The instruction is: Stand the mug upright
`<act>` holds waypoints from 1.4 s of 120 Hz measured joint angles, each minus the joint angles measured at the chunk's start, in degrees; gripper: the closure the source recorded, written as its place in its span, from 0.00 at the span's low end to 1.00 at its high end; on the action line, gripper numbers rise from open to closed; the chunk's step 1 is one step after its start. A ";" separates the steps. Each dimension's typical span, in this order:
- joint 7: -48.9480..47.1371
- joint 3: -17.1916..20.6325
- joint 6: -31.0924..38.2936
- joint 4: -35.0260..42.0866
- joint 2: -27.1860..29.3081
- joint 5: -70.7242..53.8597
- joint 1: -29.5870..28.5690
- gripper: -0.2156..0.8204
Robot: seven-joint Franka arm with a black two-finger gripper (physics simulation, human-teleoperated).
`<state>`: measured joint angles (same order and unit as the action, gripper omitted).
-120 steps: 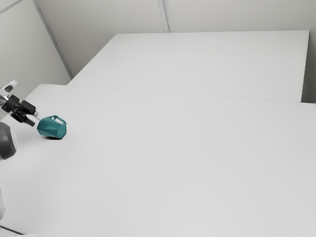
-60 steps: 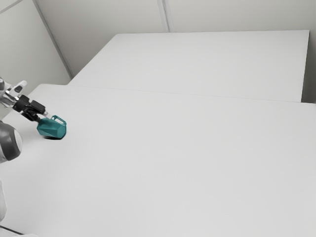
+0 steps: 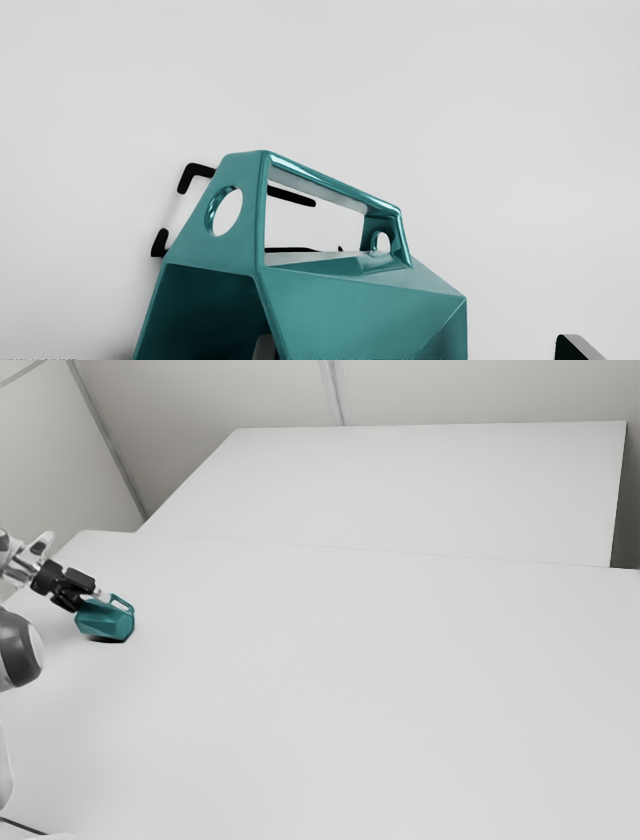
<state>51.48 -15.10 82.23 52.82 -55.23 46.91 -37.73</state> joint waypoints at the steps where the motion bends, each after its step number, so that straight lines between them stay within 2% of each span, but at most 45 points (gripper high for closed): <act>1: -0.01 -0.01 -0.06 0.03 -0.04 0.10 -0.02 0.21; 108: -0.82 0.44 -5.06 0.22 -2.61 7.13 -3.99 0.21; 168: -0.89 2.46 -2.48 -3.18 -5.06 7.57 -5.12 0.21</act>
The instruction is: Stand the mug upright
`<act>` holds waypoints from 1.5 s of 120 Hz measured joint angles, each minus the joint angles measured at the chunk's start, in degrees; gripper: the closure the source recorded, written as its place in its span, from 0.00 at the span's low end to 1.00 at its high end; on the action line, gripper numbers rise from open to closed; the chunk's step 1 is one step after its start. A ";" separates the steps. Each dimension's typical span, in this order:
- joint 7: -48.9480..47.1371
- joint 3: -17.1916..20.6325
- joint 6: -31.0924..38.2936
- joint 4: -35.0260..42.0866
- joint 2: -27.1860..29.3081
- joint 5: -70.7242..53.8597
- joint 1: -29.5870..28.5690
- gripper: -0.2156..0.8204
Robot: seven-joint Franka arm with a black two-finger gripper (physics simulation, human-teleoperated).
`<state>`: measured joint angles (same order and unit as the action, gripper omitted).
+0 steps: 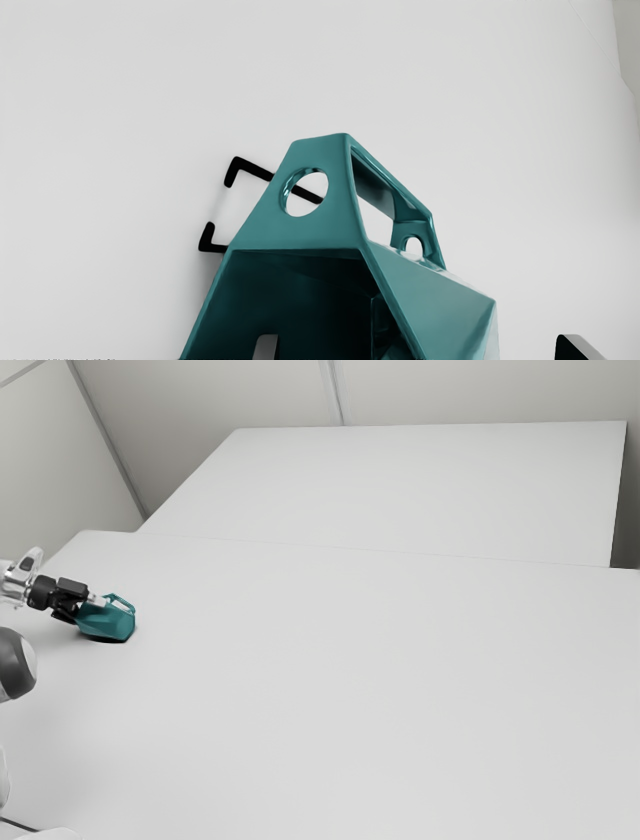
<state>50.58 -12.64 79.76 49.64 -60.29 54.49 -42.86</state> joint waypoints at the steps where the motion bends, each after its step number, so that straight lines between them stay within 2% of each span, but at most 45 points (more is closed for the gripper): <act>1: 0.00 0.05 0.04 -0.01 -0.03 0.01 -0.02 0.21; 16: 0.05 0.36 0.44 -0.08 -0.23 0.06 -0.12 0.22; 39: 0.16 1.36 0.73 -0.56 -0.39 0.09 -0.53 0.35; 69: 0.27 2.07 0.81 -0.57 -0.42 0.13 -0.65 0.54; 107: 0.38 3.85 0.88 -0.90 -0.11 0.33 -0.70 0.84; 126: 0.43 4.94 1.05 -1.98 0.26 0.70 -0.43 0.91; 152: 0.43 7.29 0.87 -3.02 2.02 0.93 0.87 0.93; 166: 0.36 7.21 0.95 -2.36 5.29 0.20 3.62 0.94; 180: -0.16 7.34 1.42 1.07 12.57 -5.04 7.40 0.95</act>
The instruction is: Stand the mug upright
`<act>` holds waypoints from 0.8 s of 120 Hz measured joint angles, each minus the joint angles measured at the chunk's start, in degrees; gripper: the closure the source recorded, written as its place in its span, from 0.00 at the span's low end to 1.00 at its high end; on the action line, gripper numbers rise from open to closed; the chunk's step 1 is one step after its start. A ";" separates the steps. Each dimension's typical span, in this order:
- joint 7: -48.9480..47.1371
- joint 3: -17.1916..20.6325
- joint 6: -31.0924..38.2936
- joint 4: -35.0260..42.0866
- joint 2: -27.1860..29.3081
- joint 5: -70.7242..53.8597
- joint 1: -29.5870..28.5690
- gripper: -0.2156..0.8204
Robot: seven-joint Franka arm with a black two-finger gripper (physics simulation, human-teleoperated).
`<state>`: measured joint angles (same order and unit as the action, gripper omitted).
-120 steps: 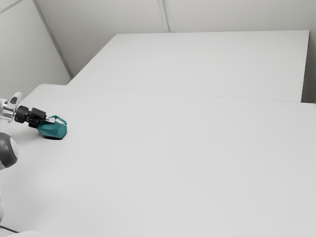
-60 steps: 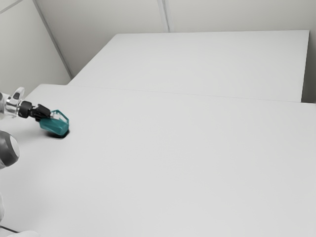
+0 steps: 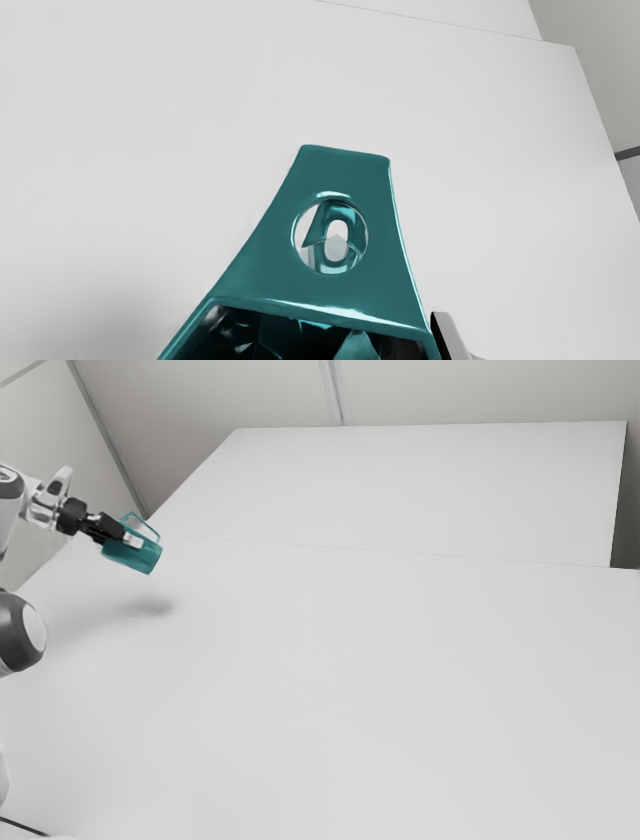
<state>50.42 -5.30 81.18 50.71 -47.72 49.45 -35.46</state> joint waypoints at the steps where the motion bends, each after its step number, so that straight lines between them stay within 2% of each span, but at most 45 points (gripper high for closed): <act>1: -0.04 0.16 0.13 0.85 0.88 -0.60 0.24 0.95; 17: -1.00 4.51 3.17 13.47 12.90 -11.96 3.74 0.95; 44: -3.75 7.72 14.04 35.29 29.04 -28.97 12.82 0.96; 61: -6.16 5.42 22.29 46.39 36.96 -36.29 20.80 0.96; 76: -8.66 2.83 28.30 52.30 40.33 -41.56 27.50 0.96; 96: -12.83 2.53 35.77 61.42 45.14 -48.24 32.00 0.96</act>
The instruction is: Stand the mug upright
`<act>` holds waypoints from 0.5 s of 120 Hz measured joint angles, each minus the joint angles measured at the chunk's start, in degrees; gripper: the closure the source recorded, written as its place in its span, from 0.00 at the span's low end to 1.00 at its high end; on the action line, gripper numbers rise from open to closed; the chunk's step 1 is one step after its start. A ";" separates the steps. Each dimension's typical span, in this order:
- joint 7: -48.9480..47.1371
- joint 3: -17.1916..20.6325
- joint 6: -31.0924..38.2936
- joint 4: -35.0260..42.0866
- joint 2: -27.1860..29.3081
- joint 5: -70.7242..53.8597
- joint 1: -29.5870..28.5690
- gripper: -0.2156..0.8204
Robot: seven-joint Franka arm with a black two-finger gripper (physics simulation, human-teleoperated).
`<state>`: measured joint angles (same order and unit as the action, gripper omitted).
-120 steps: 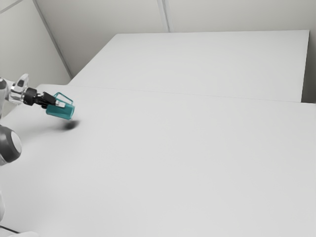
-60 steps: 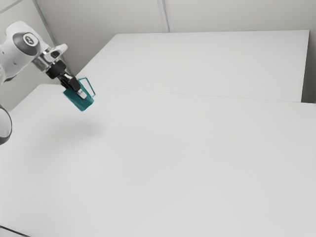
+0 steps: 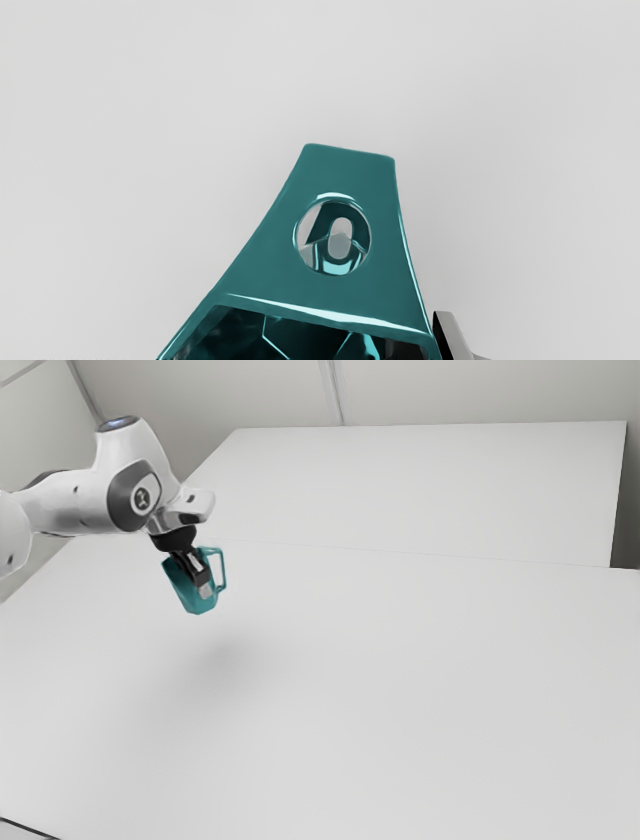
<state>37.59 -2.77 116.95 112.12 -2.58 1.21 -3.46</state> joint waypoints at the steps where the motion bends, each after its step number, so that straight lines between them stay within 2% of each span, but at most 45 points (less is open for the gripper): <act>1: -0.20 0.00 0.36 0.48 0.22 -0.19 0.13 0.96; 21: -3.74 0.03 6.93 8.41 2.88 -2.86 2.29 0.96; 60: -9.90 1.57 15.52 15.82 4.25 -7.34 3.86 0.96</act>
<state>27.70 -1.20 132.47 127.95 1.67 -6.13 0.39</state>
